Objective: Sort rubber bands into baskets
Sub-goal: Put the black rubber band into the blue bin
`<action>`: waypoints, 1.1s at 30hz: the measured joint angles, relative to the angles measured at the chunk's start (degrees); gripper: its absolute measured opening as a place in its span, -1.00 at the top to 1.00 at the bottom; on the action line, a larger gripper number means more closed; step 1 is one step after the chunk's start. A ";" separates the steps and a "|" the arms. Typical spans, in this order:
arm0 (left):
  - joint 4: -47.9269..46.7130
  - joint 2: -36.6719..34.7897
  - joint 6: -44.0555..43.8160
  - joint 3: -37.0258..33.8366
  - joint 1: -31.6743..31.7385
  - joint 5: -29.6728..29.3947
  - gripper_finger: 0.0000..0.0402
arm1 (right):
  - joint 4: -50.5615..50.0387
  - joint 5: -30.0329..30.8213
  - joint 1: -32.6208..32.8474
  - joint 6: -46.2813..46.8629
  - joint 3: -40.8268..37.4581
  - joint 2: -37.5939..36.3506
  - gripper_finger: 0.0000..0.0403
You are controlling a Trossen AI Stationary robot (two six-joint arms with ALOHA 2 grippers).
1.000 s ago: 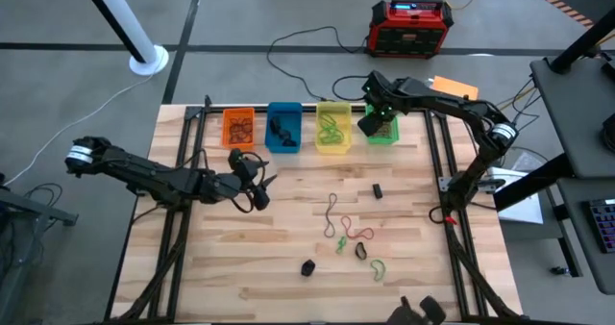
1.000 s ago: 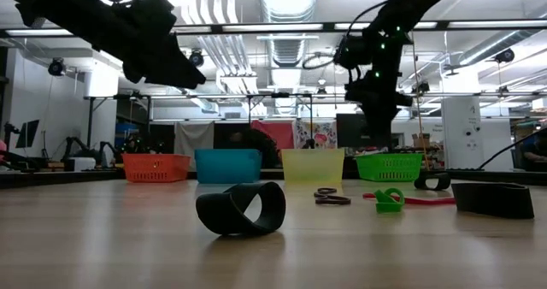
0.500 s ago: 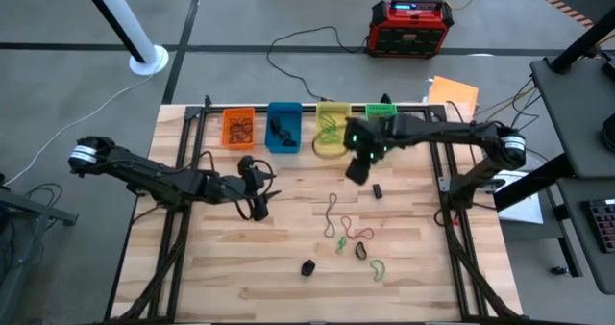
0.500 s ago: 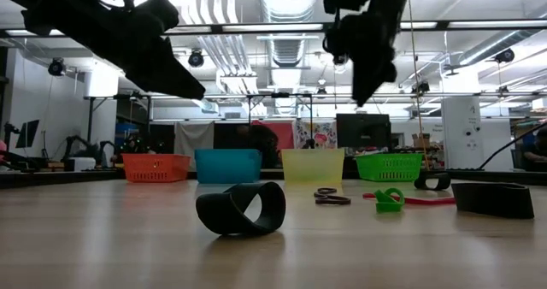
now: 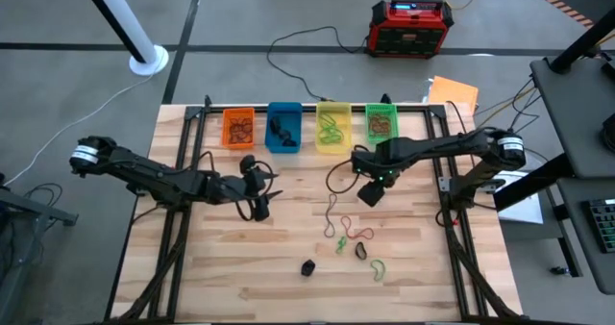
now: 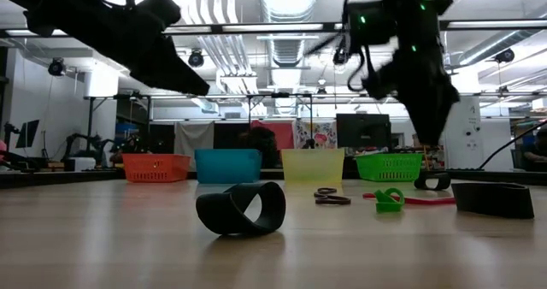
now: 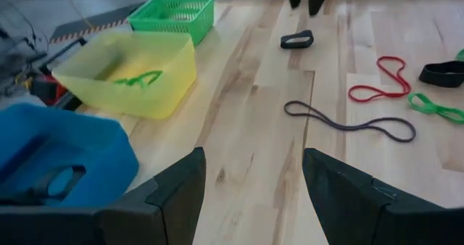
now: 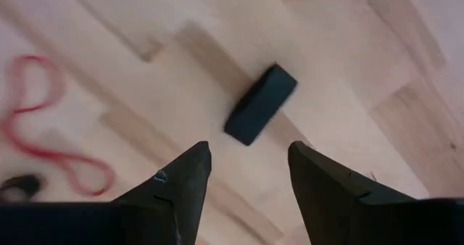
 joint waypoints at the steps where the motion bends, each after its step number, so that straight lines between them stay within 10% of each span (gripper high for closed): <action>1: 0.49 0.00 1.09 0.00 0.00 0.00 -0.07 | 1.05 0.53 0.00 0.99 -1.62 0.00 0.09; 14: 12.99 0.35 15.74 0.04 0.08 -0.02 -0.07 | 17.30 2.87 0.00 7.28 -13.03 0.07 0.11; 26: 17.22 1.31 21.51 0.07 0.28 0.02 -0.07 | 17.64 2.98 0.13 5.13 -14.45 0.07 0.89; 33: 17.61 2.38 19.84 0.07 0.65 5.68 -0.07 | 26.12 4.24 2.56 -1.45 -12.05 -0.39 0.95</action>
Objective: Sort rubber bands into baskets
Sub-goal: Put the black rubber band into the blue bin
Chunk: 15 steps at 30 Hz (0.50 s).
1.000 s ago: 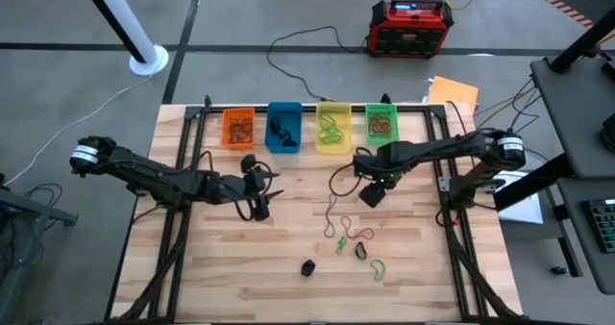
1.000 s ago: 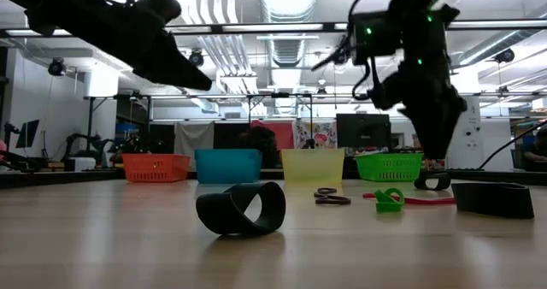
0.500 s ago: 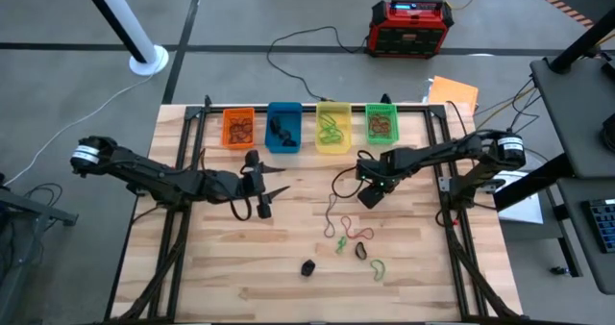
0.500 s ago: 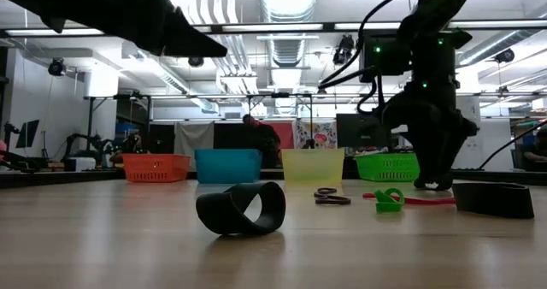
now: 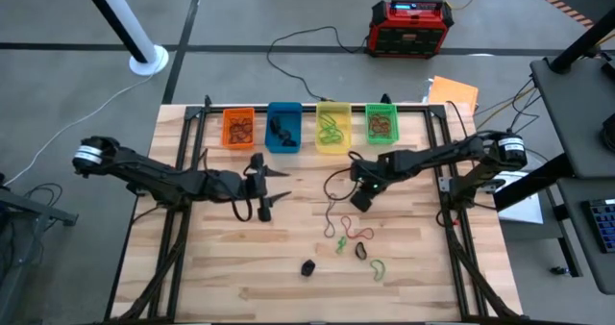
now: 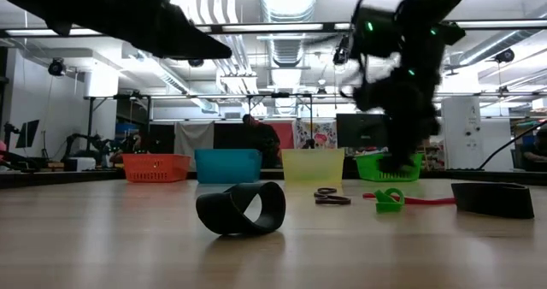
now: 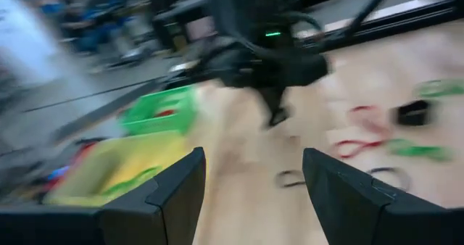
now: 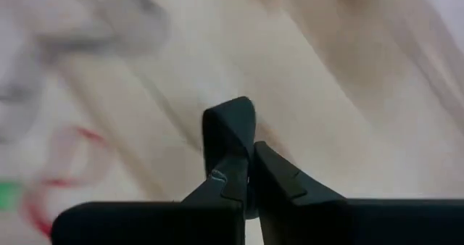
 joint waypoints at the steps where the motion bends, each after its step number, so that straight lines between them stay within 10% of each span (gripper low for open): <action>1: 0.58 0.38 -0.47 0.00 0.27 2.88 -0.07 | 2.76 0.01 0.56 -1.58 0.67 0.00 0.95; 15: -0.51 -6.13 -2.85 0.00 0.63 -1.18 -0.07 | 54.04 12.25 -4.94 -29.82 11.66 7.10 0.96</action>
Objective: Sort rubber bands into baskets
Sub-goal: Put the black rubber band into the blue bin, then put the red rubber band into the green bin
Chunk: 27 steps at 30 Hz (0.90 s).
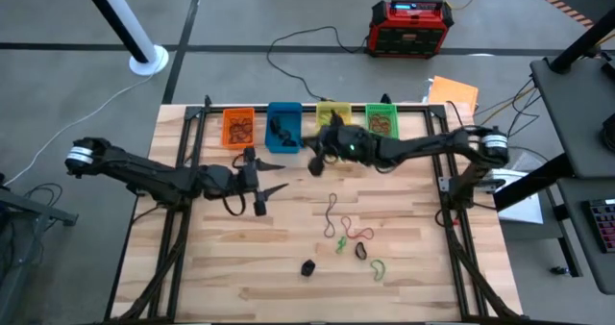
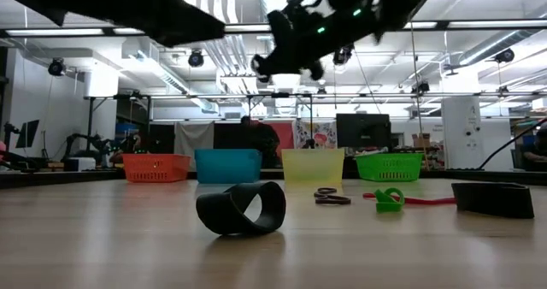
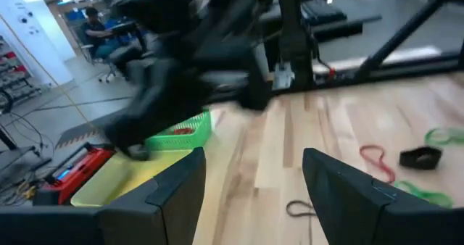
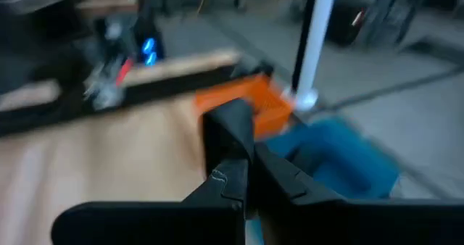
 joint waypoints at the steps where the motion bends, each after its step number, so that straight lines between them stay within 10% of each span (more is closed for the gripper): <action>1: -0.75 -1.36 -0.60 0.00 -0.15 -0.02 -0.07 | 3.22 0.02 -1.13 -0.97 0.93 1.80 0.96; 11: -11.36 -14.53 -10.44 -0.02 -0.22 -0.11 -0.07 | 9.90 -0.03 -9.61 -0.56 14.81 21.29 0.96; 27: -14.74 -13.88 -21.36 -0.07 -0.25 -0.02 -0.07 | -22.18 -0.68 -10.82 0.63 38.29 29.73 0.53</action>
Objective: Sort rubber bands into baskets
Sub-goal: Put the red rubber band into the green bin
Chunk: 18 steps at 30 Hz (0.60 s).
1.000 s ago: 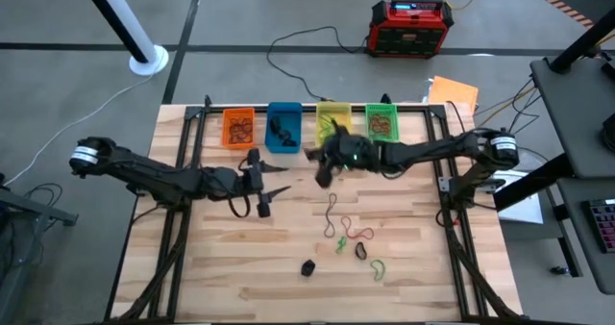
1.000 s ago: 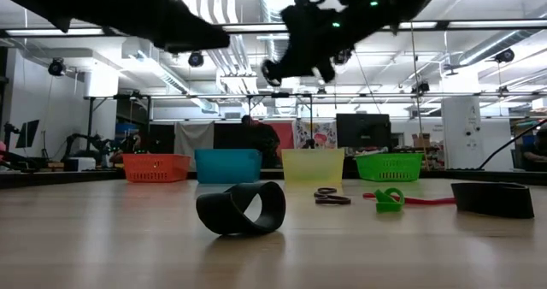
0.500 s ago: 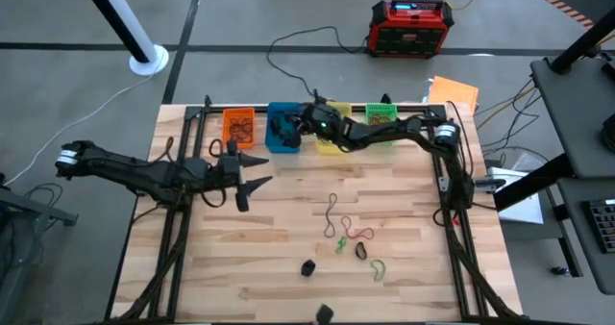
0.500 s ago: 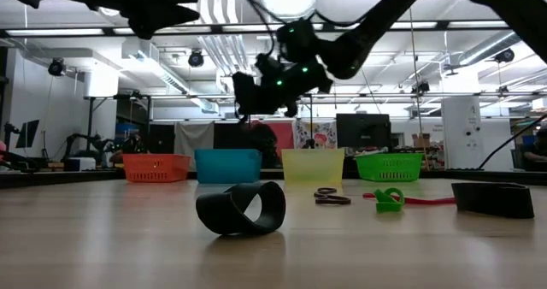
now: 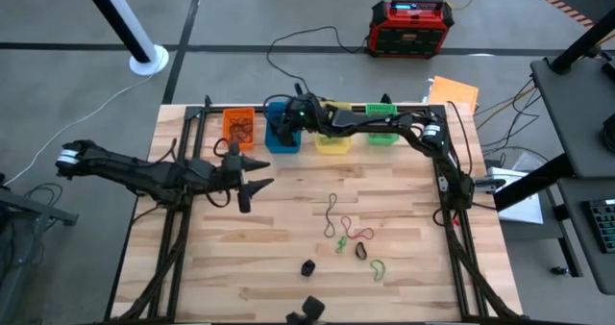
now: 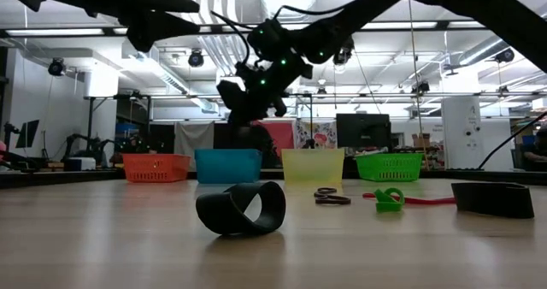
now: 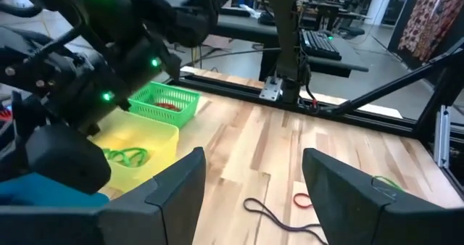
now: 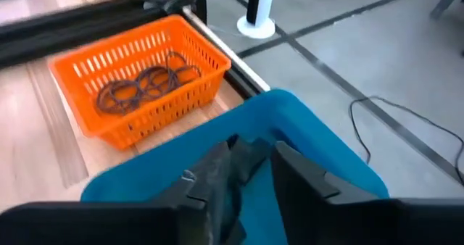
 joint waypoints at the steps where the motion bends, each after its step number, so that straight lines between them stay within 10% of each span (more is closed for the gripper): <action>1: 0.01 0.13 -0.35 0.00 -0.11 0.02 -0.07 | -1.50 0.00 0.00 -0.05 0.57 -0.04 0.49; 18: -11.97 1.49 -9.99 -0.02 -4.52 0.09 -0.07 | -47.50 -16.71 6.70 -2.55 2.84 -13.27 0.20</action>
